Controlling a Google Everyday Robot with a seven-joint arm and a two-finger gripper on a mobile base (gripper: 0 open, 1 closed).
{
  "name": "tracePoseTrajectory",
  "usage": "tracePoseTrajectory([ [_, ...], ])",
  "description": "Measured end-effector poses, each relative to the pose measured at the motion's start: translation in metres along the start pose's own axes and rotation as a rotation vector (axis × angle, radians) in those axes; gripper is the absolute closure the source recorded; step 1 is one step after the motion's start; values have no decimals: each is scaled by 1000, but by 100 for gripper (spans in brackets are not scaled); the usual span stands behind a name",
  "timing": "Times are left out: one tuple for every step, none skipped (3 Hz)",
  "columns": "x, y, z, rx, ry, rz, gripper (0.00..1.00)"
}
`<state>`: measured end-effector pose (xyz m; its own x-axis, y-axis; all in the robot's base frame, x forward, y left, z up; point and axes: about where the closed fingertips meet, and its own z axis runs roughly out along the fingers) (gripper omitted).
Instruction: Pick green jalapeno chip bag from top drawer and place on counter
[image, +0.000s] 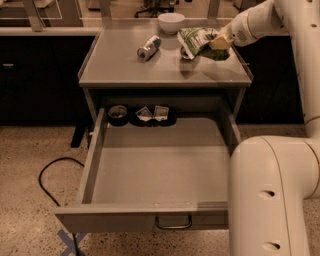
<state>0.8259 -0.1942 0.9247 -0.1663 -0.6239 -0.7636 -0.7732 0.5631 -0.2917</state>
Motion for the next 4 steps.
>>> tracePoseTrajectory([
  [20,-8,4,25,53,50,100],
  [38,-7,9,18,84,103,100],
  [55,3,14,-16,109,152,100],
  [72,12,12,-43,120,204,100],
])
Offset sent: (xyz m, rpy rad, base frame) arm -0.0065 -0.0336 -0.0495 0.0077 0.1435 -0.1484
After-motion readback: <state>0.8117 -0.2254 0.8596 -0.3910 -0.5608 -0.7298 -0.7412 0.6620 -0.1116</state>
